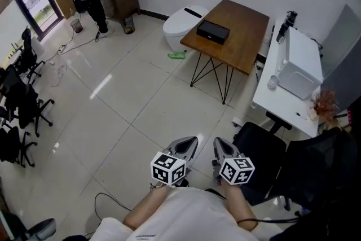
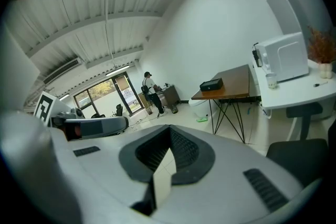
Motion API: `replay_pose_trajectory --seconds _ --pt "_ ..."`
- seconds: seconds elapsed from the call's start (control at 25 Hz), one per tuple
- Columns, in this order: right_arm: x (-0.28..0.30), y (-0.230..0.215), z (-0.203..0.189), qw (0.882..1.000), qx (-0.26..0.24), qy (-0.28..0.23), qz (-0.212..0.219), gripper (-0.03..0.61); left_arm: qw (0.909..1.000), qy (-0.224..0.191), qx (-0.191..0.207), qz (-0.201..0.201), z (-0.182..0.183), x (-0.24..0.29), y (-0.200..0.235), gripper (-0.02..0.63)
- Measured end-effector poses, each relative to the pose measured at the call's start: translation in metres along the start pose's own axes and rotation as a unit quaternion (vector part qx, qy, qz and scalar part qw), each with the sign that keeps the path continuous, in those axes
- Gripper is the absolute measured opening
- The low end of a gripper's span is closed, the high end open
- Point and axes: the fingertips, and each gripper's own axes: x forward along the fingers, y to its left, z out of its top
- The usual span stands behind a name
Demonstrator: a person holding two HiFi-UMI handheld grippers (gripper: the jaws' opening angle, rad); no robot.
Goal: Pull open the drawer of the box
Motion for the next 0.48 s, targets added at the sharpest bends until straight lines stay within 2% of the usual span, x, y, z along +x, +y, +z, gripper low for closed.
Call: replay_pose_trajectory --seconds 0.24,0.48 --pt "0.038 0.02 0.002 1.0 0.0 0.001 -0.004 -0.014 0.9997 0.007 0.004 -0.025 0.011 -0.002 0.032 0.002" --pt "0.071 0.049 0.01 1.0 -0.012 -0.003 0.0 -0.014 0.9999 0.01 0.002 -0.003 0.022 -0.02 0.075 0.002"
